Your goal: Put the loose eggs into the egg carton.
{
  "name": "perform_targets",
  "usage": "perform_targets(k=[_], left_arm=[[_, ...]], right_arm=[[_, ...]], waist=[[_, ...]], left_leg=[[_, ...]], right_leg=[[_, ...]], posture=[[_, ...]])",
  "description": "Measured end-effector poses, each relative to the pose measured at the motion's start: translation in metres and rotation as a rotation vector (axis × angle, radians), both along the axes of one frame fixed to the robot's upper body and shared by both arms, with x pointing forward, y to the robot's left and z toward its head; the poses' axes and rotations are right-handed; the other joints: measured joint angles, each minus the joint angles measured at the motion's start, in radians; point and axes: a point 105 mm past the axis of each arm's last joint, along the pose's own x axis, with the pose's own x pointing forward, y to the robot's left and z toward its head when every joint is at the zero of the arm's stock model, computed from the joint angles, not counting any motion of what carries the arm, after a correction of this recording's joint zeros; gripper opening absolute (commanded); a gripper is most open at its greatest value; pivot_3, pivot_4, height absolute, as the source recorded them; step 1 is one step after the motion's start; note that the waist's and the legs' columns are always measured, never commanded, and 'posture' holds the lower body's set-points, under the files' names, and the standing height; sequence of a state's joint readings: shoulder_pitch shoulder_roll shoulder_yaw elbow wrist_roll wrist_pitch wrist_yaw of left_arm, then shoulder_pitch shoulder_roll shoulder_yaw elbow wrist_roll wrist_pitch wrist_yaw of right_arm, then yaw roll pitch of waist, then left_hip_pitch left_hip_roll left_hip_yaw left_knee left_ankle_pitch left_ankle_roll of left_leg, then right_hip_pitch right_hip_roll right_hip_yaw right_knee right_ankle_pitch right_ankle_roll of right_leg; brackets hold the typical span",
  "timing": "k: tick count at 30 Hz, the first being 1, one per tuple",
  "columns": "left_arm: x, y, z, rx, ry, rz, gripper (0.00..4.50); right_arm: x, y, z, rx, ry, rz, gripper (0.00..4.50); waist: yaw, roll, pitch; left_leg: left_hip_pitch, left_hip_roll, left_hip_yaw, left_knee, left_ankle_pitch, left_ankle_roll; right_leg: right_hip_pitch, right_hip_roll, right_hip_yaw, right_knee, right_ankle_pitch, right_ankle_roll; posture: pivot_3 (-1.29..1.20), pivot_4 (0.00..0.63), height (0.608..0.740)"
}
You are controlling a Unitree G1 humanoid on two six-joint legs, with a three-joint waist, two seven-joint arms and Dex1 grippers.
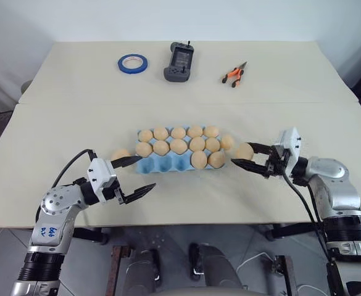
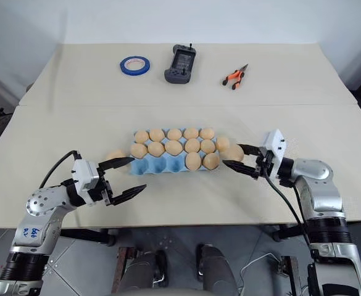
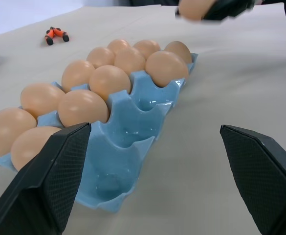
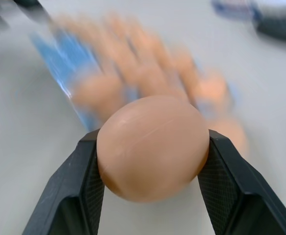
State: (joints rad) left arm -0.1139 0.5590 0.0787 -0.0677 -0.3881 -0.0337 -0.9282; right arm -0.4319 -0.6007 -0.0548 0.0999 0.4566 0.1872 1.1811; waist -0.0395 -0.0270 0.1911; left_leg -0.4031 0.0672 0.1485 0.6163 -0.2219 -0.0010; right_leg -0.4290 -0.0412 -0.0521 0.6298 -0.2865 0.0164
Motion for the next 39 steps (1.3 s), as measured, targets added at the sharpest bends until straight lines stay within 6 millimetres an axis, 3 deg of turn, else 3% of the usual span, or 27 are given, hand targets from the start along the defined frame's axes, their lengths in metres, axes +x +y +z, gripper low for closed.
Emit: perform_targets(k=[6, 12, 16, 19, 21, 25, 27, 31, 39], left_arm=[[0.001, 0.001, 0.002, 0.002, -0.006, 0.001, 4.50], [0.001, 0.006, 0.002, 0.000, -0.009, 0.029, 4.50], [0.001, 0.008, 0.002, -0.001, -0.011, 0.040, 4.50], [-0.001, 0.007, 0.004, 0.000, -0.016, 0.038, 4.50], [-0.001, 0.006, 0.005, 0.000, -0.019, 0.035, 4.50], [-0.001, 0.004, 0.006, 0.001, -0.020, 0.028, 4.50], [0.000, 0.000, 0.008, -0.004, -0.024, 0.012, 4.50], [0.003, -0.009, 0.011, -0.008, -0.029, -0.029, 4.50], [0.010, -0.024, 0.011, -0.019, -0.002, -0.113, 4.50]], right_arm=[[0.000, 0.078, -0.005, 0.003, 0.016, 0.126, 2.52], [0.010, 0.106, -0.007, -0.051, -0.029, 0.104, 2.52], [0.009, 0.112, -0.013, -0.057, -0.006, 0.111, 3.48], [0.008, 0.113, -0.013, -0.061, -0.006, 0.120, 4.48], [0.009, 0.110, -0.015, -0.068, -0.004, 0.112, 4.48], [0.011, 0.097, -0.011, -0.060, -0.012, 0.074, 4.48], [0.010, 0.079, -0.003, -0.014, -0.039, 0.024, 4.48], [0.006, 0.026, 0.001, 0.039, -0.091, -0.146, 4.48], [-0.015, -0.075, -0.025, 0.009, -0.086, -0.486, 4.48]], waist=[[-0.003, 0.000, 0.000], [0.005, 0.000, 0.000], [0.007, 0.000, 0.000], [0.007, 0.000, 0.000], [0.006, 0.000, 0.000], [0.006, 0.000, 0.000], [0.012, 0.000, 0.000], [0.018, 0.000, 0.000], [0.009, 0.000, 0.000]], left_leg=[[-0.002, 0.000, 0.000, 0.000, 0.000, 0.000], [-0.002, -0.001, 0.000, -0.001, -0.002, 0.000], [-0.003, -0.001, 0.000, -0.002, -0.003, 0.000], [-0.002, -0.001, 0.000, -0.002, -0.003, 0.000], [-0.002, -0.001, 0.000, -0.002, -0.003, 0.000], [-0.002, -0.001, 0.000, -0.002, -0.003, 0.000], [-0.002, -0.001, 0.000, -0.002, -0.003, 0.000], [-0.003, -0.002, 0.000, -0.002, -0.004, 0.001], [-0.001, -0.001, 0.000, -0.002, -0.002, 0.000]], right_leg=[[-0.001, -0.001, 0.000, -0.001, 0.000, -0.001], [-0.002, -0.002, 0.000, -0.001, 0.000, -0.001], [-0.002, -0.002, 0.000, -0.001, 0.000, -0.001], [-0.002, -0.002, 0.000, -0.001, 0.000, -0.001], [-0.002, -0.002, 0.000, -0.001, 0.000, -0.001], [-0.002, -0.002, 0.000, -0.001, 0.000, -0.001], [-0.002, -0.002, -0.001, -0.002, 0.000, -0.001], [-0.001, -0.002, -0.001, -0.004, 0.000, 0.000], [0.000, 0.000, 0.000, -0.002, 0.000, 0.000]], posture=[[0.00, 0.150, 0.740], [0.00, 0.150, 0.740], [0.00, 0.150, 0.740], [0.00, 0.150, 0.740], [0.00, 0.150, 0.740], [0.00, 0.150, 0.740], [0.00, 0.150, 0.740], [0.00, 0.150, 0.740], [0.00, 0.150, 0.740]])
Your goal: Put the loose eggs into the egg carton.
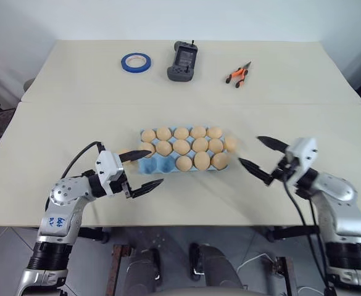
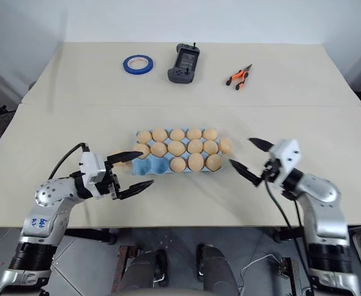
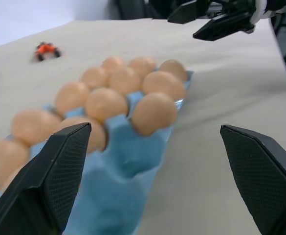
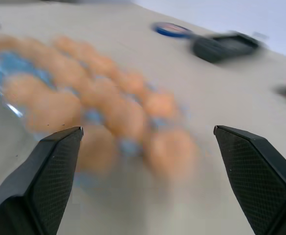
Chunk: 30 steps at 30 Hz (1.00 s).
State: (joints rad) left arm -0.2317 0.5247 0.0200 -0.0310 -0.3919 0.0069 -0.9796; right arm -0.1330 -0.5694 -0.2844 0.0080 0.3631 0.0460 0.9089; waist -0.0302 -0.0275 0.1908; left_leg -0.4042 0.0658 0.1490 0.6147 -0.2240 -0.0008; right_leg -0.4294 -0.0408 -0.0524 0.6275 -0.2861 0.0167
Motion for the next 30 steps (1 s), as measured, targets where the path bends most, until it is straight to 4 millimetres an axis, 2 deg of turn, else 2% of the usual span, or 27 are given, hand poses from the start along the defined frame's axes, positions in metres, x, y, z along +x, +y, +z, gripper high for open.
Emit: perform_targets(k=[4, 9, 13, 16, 18, 22, 24, 26, 28, 30], left_arm=[[0.003, -0.007, -0.001, 0.000, 0.044, -0.038, 4.50], [0.011, -0.012, 0.006, -0.009, 0.022, -0.050, 4.50], [0.011, -0.012, 0.007, -0.009, 0.020, -0.054, 4.50], [0.011, -0.012, 0.008, -0.010, 0.019, -0.052, 4.50], [0.011, -0.012, 0.008, -0.010, 0.017, -0.052, 4.50], [0.011, -0.009, 0.009, -0.014, 0.002, -0.041, 4.50], [0.011, -0.007, 0.009, -0.014, -0.002, -0.030, 4.50], [0.011, -0.006, 0.009, -0.015, -0.004, -0.024, 4.50], [0.011, -0.005, 0.009, -0.015, -0.004, -0.012, 4.50], [0.011, -0.002, 0.008, -0.018, -0.003, 0.008, 4.50]], right_arm=[[-0.013, -0.032, -0.016, 0.007, 0.025, -0.101, 4.48], [-0.021, -0.057, -0.037, 0.014, 0.044, -0.183, 4.48], [-0.020, -0.063, -0.042, 0.024, 0.045, -0.189, 4.48], [-0.012, -0.057, -0.039, 0.015, 0.036, -0.150, 4.48], [-0.002, -0.046, -0.035, 0.008, 0.031, -0.097, 4.48], [0.024, -0.015, -0.022, 0.007, 0.055, 0.043, 4.48], [0.046, 0.004, -0.011, -0.016, 0.073, 0.116, 4.48], [0.057, 0.015, -0.002, -0.049, 0.072, 0.159, 4.48], [0.066, 0.021, -0.005, -0.087, 0.104, 0.184, 4.48], [0.074, 0.026, -0.015, -0.127, 0.170, 0.204, 4.48]], waist=[[0.001, 0.000, 0.000], [-0.002, 0.000, 0.000], [-0.003, 0.000, 0.000], [-0.003, 0.000, 0.000], [-0.007, 0.000, 0.000], [-0.008, 0.000, 0.000], [-0.016, 0.000, 0.000], [-0.016, 0.000, 0.000], [-0.010, 0.000, 0.000], [-0.006, 0.000, 0.000]], left_leg=[[0.000, 0.000, 0.000, 0.000, 0.001, 0.000], [0.000, -0.001, 0.000, 0.002, 0.002, 0.001], [0.001, 0.000, 0.000, 0.002, 0.002, 0.001], [0.001, 0.000, 0.000, 0.003, 0.003, 0.001], [0.001, 0.000, 0.000, 0.003, 0.003, 0.001], [0.001, 0.000, 0.000, 0.003, 0.004, 0.001], [0.001, 0.000, 0.001, 0.003, 0.005, 0.002], [0.001, 0.000, 0.000, 0.002, 0.005, 0.002], [0.000, 0.000, -0.001, 0.002, 0.006, 0.005], [0.000, 0.000, 0.000, 0.002, 0.006, 0.006]], right_leg=[[0.000, 0.001, 0.000, 0.000, 0.000, 0.000], [0.001, 0.000, 0.001, -0.001, 0.000, 0.001], [0.001, 0.000, 0.001, 0.000, 0.000, 0.002], [0.001, 0.000, 0.001, 0.000, 0.000, 0.001], [0.001, 0.000, 0.002, 0.000, 0.001, 0.001], [0.001, 0.000, 0.002, 0.001, 0.001, 0.001], [0.001, 0.000, 0.002, 0.001, 0.001, 0.001], [0.001, 0.000, 0.001, 0.001, 0.001, 0.001], [0.001, 0.000, 0.001, 0.001, 0.001, 0.001], [0.000, -0.001, 0.001, 0.002, 0.001, 0.000]], posture=[[0.00, 0.150, 0.740], [0.00, 0.150, 0.740], [0.00, 0.150, 0.740], [0.00, 0.150, 0.740], [0.00, 0.150, 0.740], [0.00, 0.150, 0.740], [0.00, 0.150, 0.740], [0.00, 0.150, 0.740], [0.00, 0.150, 0.740], [0.00, 0.150, 0.740]])
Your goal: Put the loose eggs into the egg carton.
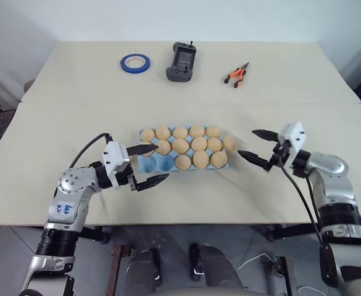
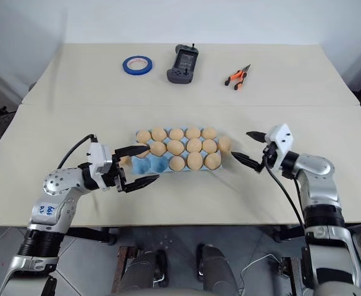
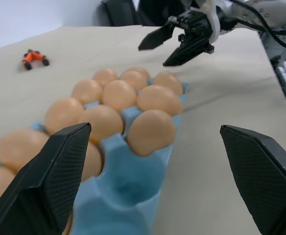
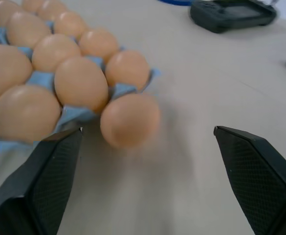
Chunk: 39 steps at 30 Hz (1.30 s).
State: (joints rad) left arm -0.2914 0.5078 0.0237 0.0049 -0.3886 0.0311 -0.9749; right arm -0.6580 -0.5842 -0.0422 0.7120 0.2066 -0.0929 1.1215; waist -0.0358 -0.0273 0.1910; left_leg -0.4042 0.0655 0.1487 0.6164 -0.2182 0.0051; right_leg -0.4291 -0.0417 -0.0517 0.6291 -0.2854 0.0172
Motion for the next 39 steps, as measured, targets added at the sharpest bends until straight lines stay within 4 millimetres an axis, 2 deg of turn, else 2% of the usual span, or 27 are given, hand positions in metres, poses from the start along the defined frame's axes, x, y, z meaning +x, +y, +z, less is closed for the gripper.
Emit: perform_targets(k=[4, 8, 14, 18, 22, 24, 28, 33, 36, 39], left_arm=[[-0.004, 0.001, -0.001, -0.001, -0.006, 0.015, 4.50], [-0.008, 0.004, -0.001, -0.003, -0.011, 0.039, 4.50], [-0.009, 0.005, -0.003, -0.004, -0.008, 0.051, 4.50], [-0.009, 0.006, -0.003, -0.002, -0.008, 0.056, 4.50], [-0.009, 0.007, -0.003, 0.004, -0.009, 0.058, 4.50], [-0.009, 0.007, -0.002, 0.005, -0.009, 0.059, 4.50], [-0.008, 0.009, -0.001, 0.003, -0.014, 0.068, 4.50], [-0.009, 0.023, -0.001, 0.022, -0.023, 0.106, 4.50], [-0.011, 0.036, -0.003, 0.041, -0.022, 0.138, 4.50], [-0.011, 0.052, -0.006, 0.052, -0.012, 0.190, 4.50]], right_arm=[[0.009, 0.007, -0.006, -0.051, 0.038, 0.029, 4.48], [0.019, 0.015, 0.003, -0.062, 0.018, 0.054, 4.48], [0.023, 0.029, -0.001, -0.073, 0.033, 0.101, 4.48], [0.022, 0.036, -0.005, -0.068, 0.054, 0.131, 3.58], [0.023, 0.038, -0.002, -0.063, 0.049, 0.135, 2.09], [0.024, 0.038, -0.001, -0.064, 0.041, 0.133, 1.90], [0.026, 0.031, 0.003, -0.068, 0.009, 0.100, 1.90], [0.024, 0.018, 0.015, -0.074, -0.014, 0.102, 1.90], [0.017, 0.035, 0.033, -0.076, -0.051, 0.225, 1.90], [0.007, 0.060, 0.051, -0.130, -0.133, 0.362, 1.90]], waist=[[0.002, 0.000, 0.000], [0.000, 0.000, 0.000], [-0.008, 0.000, 0.000], [-0.015, 0.000, 0.000], [-0.021, 0.000, 0.000], [-0.021, 0.000, 0.000], [-0.020, 0.000, 0.000], [-0.023, 0.000, 0.000], [-0.030, 0.001, 0.000], [-0.029, 0.001, 0.001]], left_leg=[[-0.001, 0.000, 0.001, -0.001, -0.002, 0.000], [0.000, 0.000, 0.001, -0.001, -0.002, 0.000], [0.000, 0.000, 0.001, -0.001, -0.001, -0.001], [0.000, 0.000, 0.001, -0.001, -0.001, 0.000], [0.000, 0.000, 0.001, -0.001, -0.001, -0.001], [0.000, 0.000, 0.001, -0.001, -0.001, -0.001], [0.000, 0.000, 0.001, 0.000, -0.001, -0.001], [0.000, 0.000, 0.001, -0.001, -0.001, -0.001], [0.000, 0.001, 0.001, -0.001, -0.001, -0.001], [0.001, 0.001, 0.000, -0.001, -0.002, -0.005]], right_leg=[[-0.001, -0.001, 0.000, 0.000, 0.000, 0.000], [-0.001, 0.000, 0.000, 0.000, 0.000, 0.000], [-0.001, -0.001, 0.000, 0.001, 0.000, 0.000], [-0.001, -0.001, 0.000, 0.001, 0.000, 0.000], [-0.001, -0.001, 0.000, 0.002, 0.000, 0.000], [-0.001, -0.001, 0.000, 0.002, 0.000, 0.000], [-0.001, -0.001, 0.000, 0.002, 0.000, 0.000], [-0.001, -0.001, 0.000, 0.002, 0.000, -0.001], [-0.002, -0.001, 0.001, 0.004, 0.000, -0.001], [-0.003, -0.001, 0.000, 0.007, -0.001, -0.003]], posture=[[0.00, 0.150, 0.740], [0.00, 0.150, 0.740], [0.00, 0.150, 0.740], [0.00, 0.150, 0.740], [0.00, 0.150, 0.740], [0.00, 0.150, 0.740], [0.00, 0.150, 0.740], [0.00, 0.150, 0.740], [0.00, 0.150, 0.740], [0.00, 0.150, 0.740]])
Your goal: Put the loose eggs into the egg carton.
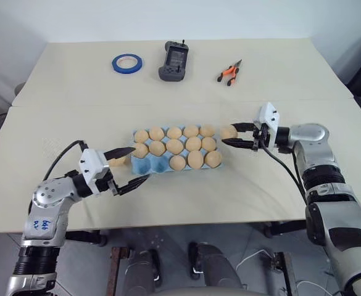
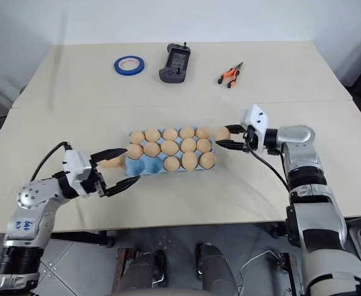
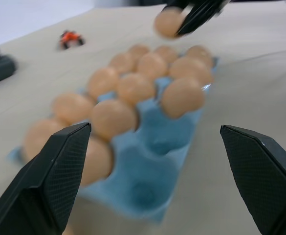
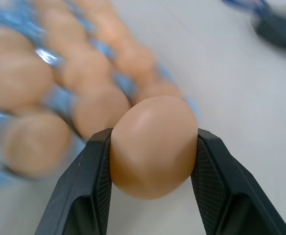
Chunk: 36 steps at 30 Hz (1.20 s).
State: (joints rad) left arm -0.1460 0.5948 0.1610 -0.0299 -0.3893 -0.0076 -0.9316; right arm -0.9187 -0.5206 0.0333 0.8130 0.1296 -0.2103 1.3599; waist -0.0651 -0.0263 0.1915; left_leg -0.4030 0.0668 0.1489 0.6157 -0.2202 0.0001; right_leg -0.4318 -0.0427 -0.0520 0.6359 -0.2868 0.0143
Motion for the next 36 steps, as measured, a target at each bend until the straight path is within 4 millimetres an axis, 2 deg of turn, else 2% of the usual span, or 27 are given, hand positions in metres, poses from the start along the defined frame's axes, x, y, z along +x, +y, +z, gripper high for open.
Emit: perform_targets(k=[3, 8, 12, 16, 17, 24, 25, 27, 32, 36], left_arm=[[-0.003, 0.007, -0.003, 0.005, 0.012, 0.020, 4.50], [-0.004, 0.024, 0.000, 0.013, -0.003, 0.080, 4.50], [-0.006, 0.029, -0.001, 0.016, 0.000, 0.100, 4.50], [-0.007, 0.028, -0.003, 0.013, 0.002, 0.105, 4.50], [-0.007, 0.028, -0.003, 0.010, 0.001, 0.108, 4.50], [-0.008, 0.029, -0.005, 0.008, 0.007, 0.118, 4.50], [-0.008, 0.029, -0.004, 0.008, 0.006, 0.121, 4.50], [-0.009, 0.030, -0.005, 0.007, 0.006, 0.127, 4.50], [-0.018, 0.039, -0.012, 0.002, 0.035, 0.179, 4.50], [-0.025, 0.055, -0.017, -0.011, 0.066, 0.258, 4.50]], right_arm=[[-0.009, 0.029, 0.004, 0.084, 0.018, 0.073, 1.90], [-0.037, 0.101, -0.001, 0.126, 0.071, 0.210, 1.90], [-0.045, 0.130, 0.003, 0.142, 0.085, 0.216, 1.90], [-0.054, 0.158, -0.006, 0.138, 0.109, 0.228, 1.90], [-0.054, 0.160, -0.008, 0.136, 0.116, 0.225, 1.90], [-0.056, 0.157, -0.015, 0.124, 0.146, 0.213, 4.25], [-0.056, 0.157, -0.014, 0.123, 0.141, 0.213, 4.47], [-0.057, 0.150, -0.010, 0.125, 0.124, 0.215, 4.47], [-0.059, 0.094, 0.002, 0.202, 0.060, 0.174, 4.47], [-0.075, 0.060, -0.004, 0.264, 0.049, 0.182, 4.47]], waist=[[0.003, 0.000, 0.000], [0.006, 0.000, 0.000], [0.009, -0.001, -0.001], [0.007, -0.001, -0.001], [0.007, -0.001, -0.001], [0.006, -0.001, -0.001], [0.005, -0.001, -0.001], [0.006, -0.001, -0.001], [0.012, -0.002, -0.001], [0.009, -0.002, -0.001]], left_leg=[[0.000, 0.000, 0.000, 0.000, -0.001, -0.003], [-0.003, 0.000, 0.000, 0.000, -0.001, -0.004], [-0.003, -0.001, 0.000, 0.000, -0.001, -0.004], [-0.003, -0.001, 0.001, -0.001, -0.001, -0.004], [-0.003, -0.001, 0.001, -0.001, -0.001, -0.004], [-0.004, -0.001, 0.001, -0.002, -0.001, -0.004], [-0.004, -0.001, 0.001, -0.002, -0.001, -0.004], [-0.004, -0.001, 0.001, -0.002, -0.001, -0.004], [-0.004, -0.001, 0.001, -0.003, -0.002, -0.003], [-0.004, -0.001, 0.001, -0.003, -0.002, -0.004]], right_leg=[[0.000, 0.000, 0.000, 0.000, 0.000, 0.000], [-0.006, -0.002, 0.000, 0.005, -0.001, -0.002], [-0.006, -0.003, 0.000, 0.005, -0.001, -0.002], [-0.007, -0.003, 0.000, 0.005, -0.002, -0.003], [-0.007, -0.003, 0.000, 0.005, -0.002, -0.003], [-0.008, -0.003, 0.000, 0.005, -0.002, -0.003], [-0.008, -0.003, 0.000, 0.005, -0.002, -0.003], [-0.008, -0.003, 0.000, 0.005, -0.002, -0.003], [-0.007, -0.003, 0.000, 0.001, -0.002, -0.003], [-0.007, -0.002, 0.000, 0.001, -0.002, -0.003]], posture=[[0.00, 0.150, 0.740], [0.00, 0.150, 0.740], [0.00, 0.150, 0.740], [0.00, 0.150, 0.740], [0.00, 0.150, 0.740], [0.00, 0.150, 0.740], [0.00, 0.150, 0.740], [0.00, 0.150, 0.740], [0.00, 0.150, 0.740], [0.00, 0.150, 0.740]])
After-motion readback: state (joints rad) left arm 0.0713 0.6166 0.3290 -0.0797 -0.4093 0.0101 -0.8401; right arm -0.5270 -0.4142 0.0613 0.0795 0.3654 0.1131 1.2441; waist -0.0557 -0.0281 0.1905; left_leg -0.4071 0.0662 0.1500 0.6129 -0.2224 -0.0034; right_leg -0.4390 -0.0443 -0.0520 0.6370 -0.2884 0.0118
